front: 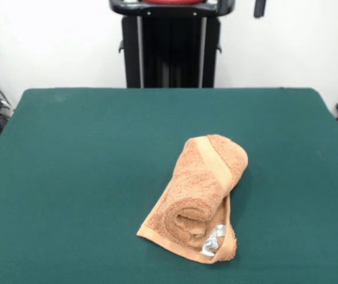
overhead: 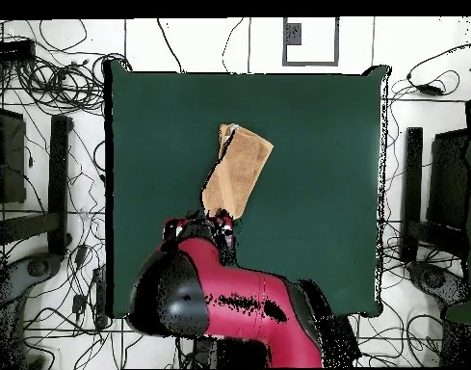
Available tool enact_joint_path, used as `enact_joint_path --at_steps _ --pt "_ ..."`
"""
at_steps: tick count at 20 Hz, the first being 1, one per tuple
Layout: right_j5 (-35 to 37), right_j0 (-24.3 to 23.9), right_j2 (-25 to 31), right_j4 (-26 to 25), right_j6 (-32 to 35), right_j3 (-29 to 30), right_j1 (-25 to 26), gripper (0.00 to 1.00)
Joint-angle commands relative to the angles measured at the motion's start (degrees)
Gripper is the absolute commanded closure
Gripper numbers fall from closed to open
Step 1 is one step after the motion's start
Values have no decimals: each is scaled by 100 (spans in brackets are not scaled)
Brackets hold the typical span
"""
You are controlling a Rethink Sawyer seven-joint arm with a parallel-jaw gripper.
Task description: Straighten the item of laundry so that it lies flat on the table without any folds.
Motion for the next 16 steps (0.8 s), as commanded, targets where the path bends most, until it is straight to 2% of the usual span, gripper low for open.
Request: enact_joint_path --at_steps 1,16 --pt "-545 -21 132 45 1293 826 638 0" --pt "-828 -44 131 147 1283 804 874 0"
